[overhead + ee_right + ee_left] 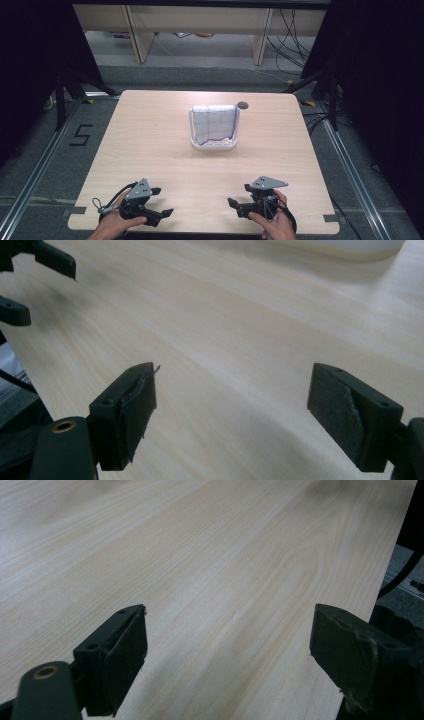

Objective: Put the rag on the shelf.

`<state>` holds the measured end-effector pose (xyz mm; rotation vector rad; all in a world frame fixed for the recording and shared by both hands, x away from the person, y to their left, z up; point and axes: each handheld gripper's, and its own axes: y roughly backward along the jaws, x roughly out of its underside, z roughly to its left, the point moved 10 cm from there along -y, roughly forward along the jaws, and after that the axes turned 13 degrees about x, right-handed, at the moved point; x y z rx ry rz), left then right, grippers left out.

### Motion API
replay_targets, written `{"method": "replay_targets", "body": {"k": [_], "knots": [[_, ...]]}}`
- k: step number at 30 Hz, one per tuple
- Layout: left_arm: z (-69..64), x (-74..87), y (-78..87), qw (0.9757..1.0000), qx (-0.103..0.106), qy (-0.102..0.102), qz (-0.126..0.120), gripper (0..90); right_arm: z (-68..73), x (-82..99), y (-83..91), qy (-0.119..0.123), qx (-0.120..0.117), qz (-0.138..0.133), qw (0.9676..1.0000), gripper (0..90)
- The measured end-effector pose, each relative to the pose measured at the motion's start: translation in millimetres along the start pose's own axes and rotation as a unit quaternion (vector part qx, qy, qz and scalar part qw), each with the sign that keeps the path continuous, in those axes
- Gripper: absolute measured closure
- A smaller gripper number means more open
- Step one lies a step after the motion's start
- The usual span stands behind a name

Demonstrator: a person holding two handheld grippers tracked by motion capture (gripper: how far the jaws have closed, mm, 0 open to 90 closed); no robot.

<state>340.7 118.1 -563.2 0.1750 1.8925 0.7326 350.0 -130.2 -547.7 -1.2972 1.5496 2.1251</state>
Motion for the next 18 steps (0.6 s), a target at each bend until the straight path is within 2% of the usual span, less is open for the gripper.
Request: {"method": "replay_targets", "body": {"k": [2,3,4,5,6,9,12,13,14,15,16,18], "knots": [[1.5,0.7,0.2,1.0000,-0.006,0.001,0.004,15.1,-1.9,4.7,1.5,0.010,0.018,0.006,0.9998,20.3],[1.3,0.7,0.0,1.0000,-0.001,0.003,0.004,15.0,-0.3,5.9,0.5,0.010,0.014,0.006,0.9998,20.3],[2.1,0.8,-0.3,1.0000,-0.004,0.006,0.003,15.0,0.6,8.4,2.2,0.007,0.017,0.016,0.9997,20.3],[3.6,1.2,-0.9,1.0000,-0.005,0.008,0.001,15.0,0.8,8.4,2.3,0.009,0.019,0.014,0.9997,20.4],[3.1,0.9,-1.3,0.9999,-0.004,0.012,-0.001,15.1,4.2,8.3,1.2,0.008,0.006,0.010,0.9999,20.4],[6.1,1.8,-1.1,0.9999,-0.006,0.011,0.000,15.1,3.6,9.3,2.0,0.014,0.016,0.015,0.9996,20.4],[10.0,3.1,-0.9,0.9998,-0.012,0.016,0.004,15.1,5.3,9.0,0.6,0.018,0.009,0.012,0.9997,20.4],[10.5,3.2,-0.7,0.9998,-0.013,0.018,0.003,15.1,4.4,9.4,0.6,0.020,0.014,0.014,0.9996,20.4],[11.8,3.9,0.1,0.9997,-0.016,0.016,0.007,15.1,6.1,10.3,0.3,0.015,0.004,0.019,0.9997,20.4],[11.6,2.1,-1.2,0.9998,-0.013,0.017,-0.004,15.1,6.1,10.2,0.1,0.013,0.005,0.019,0.9997,20.4],[11.8,2.2,-0.9,0.9997,-0.014,0.020,-0.004,15.1,4.6,10.1,0.6,0.012,0.016,0.018,0.9996,20.4],[14.7,4.0,1.0,0.9997,-0.019,0.015,0.008,15.1,5.0,9.0,-0.2,0.015,0.007,0.013,0.9998,21.1]]}}
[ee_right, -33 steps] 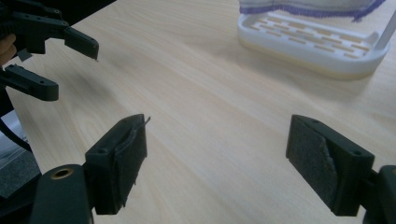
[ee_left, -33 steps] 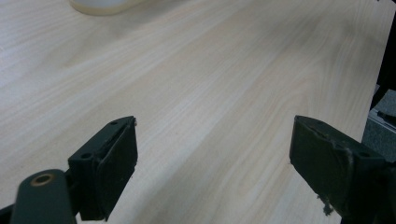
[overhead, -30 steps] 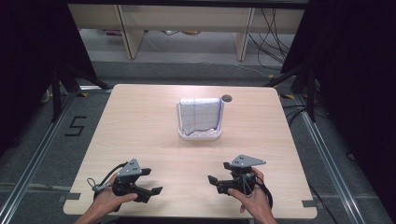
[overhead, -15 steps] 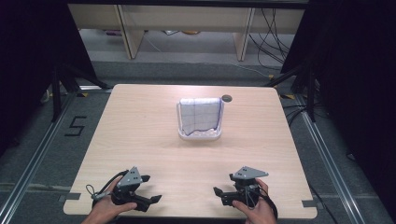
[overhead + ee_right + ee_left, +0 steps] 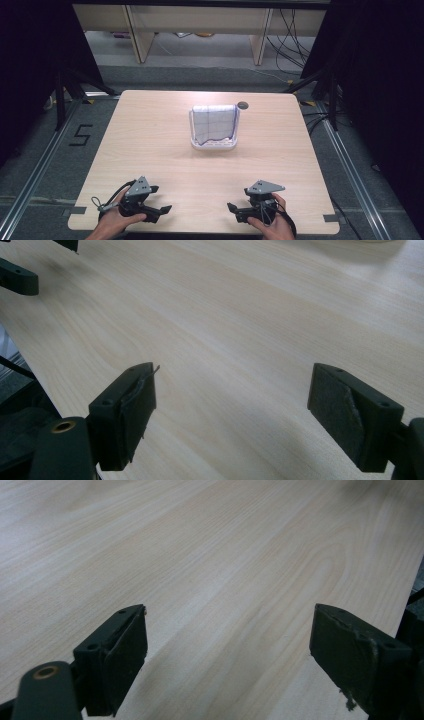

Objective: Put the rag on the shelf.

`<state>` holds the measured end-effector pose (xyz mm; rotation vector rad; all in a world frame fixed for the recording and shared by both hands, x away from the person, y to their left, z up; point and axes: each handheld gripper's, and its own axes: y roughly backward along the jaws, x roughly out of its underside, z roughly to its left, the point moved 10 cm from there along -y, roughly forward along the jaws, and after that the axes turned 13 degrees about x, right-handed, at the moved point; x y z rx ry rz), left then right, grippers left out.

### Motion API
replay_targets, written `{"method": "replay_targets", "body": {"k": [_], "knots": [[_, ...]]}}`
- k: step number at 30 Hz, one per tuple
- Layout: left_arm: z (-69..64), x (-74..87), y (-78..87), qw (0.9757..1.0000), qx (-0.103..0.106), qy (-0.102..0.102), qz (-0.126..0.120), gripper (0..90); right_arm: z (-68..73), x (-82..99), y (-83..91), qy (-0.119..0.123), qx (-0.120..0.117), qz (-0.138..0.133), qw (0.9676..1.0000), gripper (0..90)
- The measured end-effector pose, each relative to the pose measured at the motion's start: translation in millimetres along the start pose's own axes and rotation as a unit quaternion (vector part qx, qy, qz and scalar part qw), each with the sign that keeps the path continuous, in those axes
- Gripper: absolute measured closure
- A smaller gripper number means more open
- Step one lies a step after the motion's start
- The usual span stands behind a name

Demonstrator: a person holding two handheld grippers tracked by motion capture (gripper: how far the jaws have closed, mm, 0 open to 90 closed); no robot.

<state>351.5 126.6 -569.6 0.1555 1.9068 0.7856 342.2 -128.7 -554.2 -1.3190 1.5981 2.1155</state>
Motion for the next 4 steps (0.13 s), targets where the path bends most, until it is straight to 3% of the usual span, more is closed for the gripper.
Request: {"method": "replay_targets", "body": {"k": [2,4], "knots": [[1.0,-0.8,-1.1,0.9999,-0.002,0.010,-0.009,15.1,-1.8,0.4,1.2,-0.003,0.010,0.005,0.9999,21.1],[3.6,0.7,0.3,1.0000,-0.003,0.009,-0.002,15.1,-5.9,-0.1,0.4,0.000,0.019,0.000,0.9998,20.9]]}}
